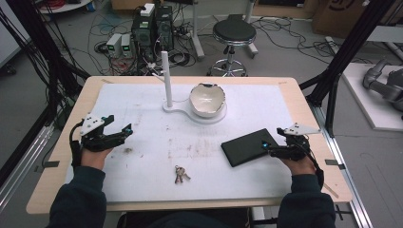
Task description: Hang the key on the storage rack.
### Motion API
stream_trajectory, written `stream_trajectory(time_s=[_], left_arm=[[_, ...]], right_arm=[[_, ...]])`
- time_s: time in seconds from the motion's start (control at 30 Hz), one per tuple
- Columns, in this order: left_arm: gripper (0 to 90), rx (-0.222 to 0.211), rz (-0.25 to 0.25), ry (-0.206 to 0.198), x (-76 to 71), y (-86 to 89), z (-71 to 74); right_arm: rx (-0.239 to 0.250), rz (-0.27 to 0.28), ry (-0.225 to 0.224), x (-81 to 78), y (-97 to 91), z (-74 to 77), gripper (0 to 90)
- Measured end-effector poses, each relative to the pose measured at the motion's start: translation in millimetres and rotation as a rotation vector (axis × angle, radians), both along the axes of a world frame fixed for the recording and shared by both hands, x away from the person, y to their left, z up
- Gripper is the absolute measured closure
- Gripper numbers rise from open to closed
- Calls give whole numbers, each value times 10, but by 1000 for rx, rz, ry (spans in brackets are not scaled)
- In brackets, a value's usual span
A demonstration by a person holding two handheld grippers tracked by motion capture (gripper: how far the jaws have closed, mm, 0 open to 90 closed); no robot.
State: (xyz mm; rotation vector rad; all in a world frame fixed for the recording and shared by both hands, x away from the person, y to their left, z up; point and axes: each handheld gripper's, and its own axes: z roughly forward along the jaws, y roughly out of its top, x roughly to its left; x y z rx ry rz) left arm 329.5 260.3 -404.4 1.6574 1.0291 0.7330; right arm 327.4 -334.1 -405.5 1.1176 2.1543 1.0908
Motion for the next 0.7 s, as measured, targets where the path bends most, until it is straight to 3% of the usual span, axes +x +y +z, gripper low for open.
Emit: stream_trajectory(time_s=[0.23,0.37,0.57,0.7], left_arm=[[232,5,-3,12,1,-8,-11],[232,1,-37,15,-21,-68,-19],[232,23,-121,33,-54,-254,-44],[232,16,-227,82,-74,-421,-105]], right_arm=[[16,10,6,17,-18,-11,206],[11,13,2,-14,-18,-16,206],[4,8,0,-32,-9,-4,206],[-8,16,4,-48,32,-5,206]])
